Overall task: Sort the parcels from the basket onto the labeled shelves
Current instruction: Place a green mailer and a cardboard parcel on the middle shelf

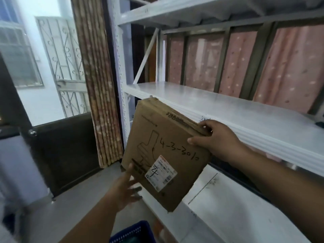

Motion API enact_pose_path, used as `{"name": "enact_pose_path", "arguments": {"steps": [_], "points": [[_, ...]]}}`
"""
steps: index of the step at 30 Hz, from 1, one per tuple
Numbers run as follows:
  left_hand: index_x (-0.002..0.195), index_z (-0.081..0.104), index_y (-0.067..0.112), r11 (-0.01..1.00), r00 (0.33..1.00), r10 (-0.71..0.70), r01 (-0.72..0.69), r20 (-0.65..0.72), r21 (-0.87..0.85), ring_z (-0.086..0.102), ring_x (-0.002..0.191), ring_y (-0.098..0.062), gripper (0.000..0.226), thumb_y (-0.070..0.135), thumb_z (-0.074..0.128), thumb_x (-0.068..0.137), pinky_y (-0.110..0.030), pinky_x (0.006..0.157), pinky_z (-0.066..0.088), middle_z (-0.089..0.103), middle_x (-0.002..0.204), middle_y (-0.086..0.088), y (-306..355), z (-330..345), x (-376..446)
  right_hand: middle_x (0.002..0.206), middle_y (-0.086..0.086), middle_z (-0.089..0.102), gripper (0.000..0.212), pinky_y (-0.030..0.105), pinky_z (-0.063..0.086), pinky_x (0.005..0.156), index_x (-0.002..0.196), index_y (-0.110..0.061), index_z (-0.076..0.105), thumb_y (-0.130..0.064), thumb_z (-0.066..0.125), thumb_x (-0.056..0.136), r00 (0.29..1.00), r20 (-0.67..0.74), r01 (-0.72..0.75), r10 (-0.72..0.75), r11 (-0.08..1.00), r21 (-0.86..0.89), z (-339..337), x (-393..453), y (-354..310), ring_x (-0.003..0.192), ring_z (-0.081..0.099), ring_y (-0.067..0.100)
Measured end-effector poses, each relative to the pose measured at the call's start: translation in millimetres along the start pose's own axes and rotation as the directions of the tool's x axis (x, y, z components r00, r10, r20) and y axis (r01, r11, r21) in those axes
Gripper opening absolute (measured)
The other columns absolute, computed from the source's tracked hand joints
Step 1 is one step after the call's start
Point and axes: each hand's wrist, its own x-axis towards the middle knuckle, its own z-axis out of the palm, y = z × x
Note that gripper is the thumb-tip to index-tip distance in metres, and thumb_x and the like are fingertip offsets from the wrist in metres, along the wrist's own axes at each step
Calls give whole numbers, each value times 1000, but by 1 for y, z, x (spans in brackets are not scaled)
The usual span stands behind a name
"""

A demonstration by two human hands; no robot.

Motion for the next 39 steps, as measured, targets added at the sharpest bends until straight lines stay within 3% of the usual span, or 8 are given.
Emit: {"name": "enact_pose_path", "arguments": {"steps": [3,9,17,25,29,32,36,39], "points": [[142,60,20,993,993,16,-3,113,-115,63,125,-48,98,86,65,70,-68,101,51,67,137,-19,15,15,7,84,-8,76,39,46,64,79,96,-29,74,-51,86,66,999,-40,-14,22,979,201,8,11,-18,76,75,13],[145,61,21,941,953,212,-139,218,-308,61,132,-42,71,70,47,96,-61,101,51,66,142,-15,76,28,16,95,1,77,28,38,61,74,100,-24,76,-39,84,78,990,-138,9,40,940,340,-4,28,-37,84,76,19],[152,52,22,917,861,334,-201,384,-345,58,136,-42,68,61,57,97,-66,109,45,60,149,-16,126,58,14,98,11,80,31,42,57,79,105,-11,76,-32,82,82,971,-228,31,68,914,405,-64,35,-51,90,76,28],[146,57,20,902,817,401,-272,414,-337,69,123,-38,57,54,46,101,-56,100,54,71,135,-16,140,134,-8,72,3,73,53,40,56,75,99,-15,69,-67,59,90,896,-419,120,147,828,547,-111,15,-60,70,71,23],[149,54,26,895,835,393,-251,386,-369,70,121,-35,63,60,49,96,-55,96,57,71,136,-12,133,177,-15,118,6,76,106,40,58,89,140,-13,54,-83,76,63,865,-449,195,225,674,712,-103,8,-40,109,74,28],[142,60,26,892,839,358,-177,409,-416,70,117,-40,52,57,39,105,-53,96,54,75,127,-13,124,212,-32,133,-1,71,100,48,57,101,147,-30,45,-63,89,64,858,-447,225,254,596,771,-83,-3,-22,116,72,22],[140,62,15,895,861,321,-140,395,-423,76,88,-42,55,53,44,105,-43,52,63,82,98,-15,119,251,-52,121,0,77,75,48,62,94,138,-25,54,-41,91,74,818,-493,246,297,594,766,-88,-13,-7,105,77,22],[128,64,11,890,871,385,-262,305,-374,65,66,-36,29,27,52,107,-26,26,45,72,63,-17,132,266,-67,109,7,81,49,38,66,74,129,-15,61,-25,82,86,759,-537,314,369,515,798,-120,-21,0,95,79,26]]}}
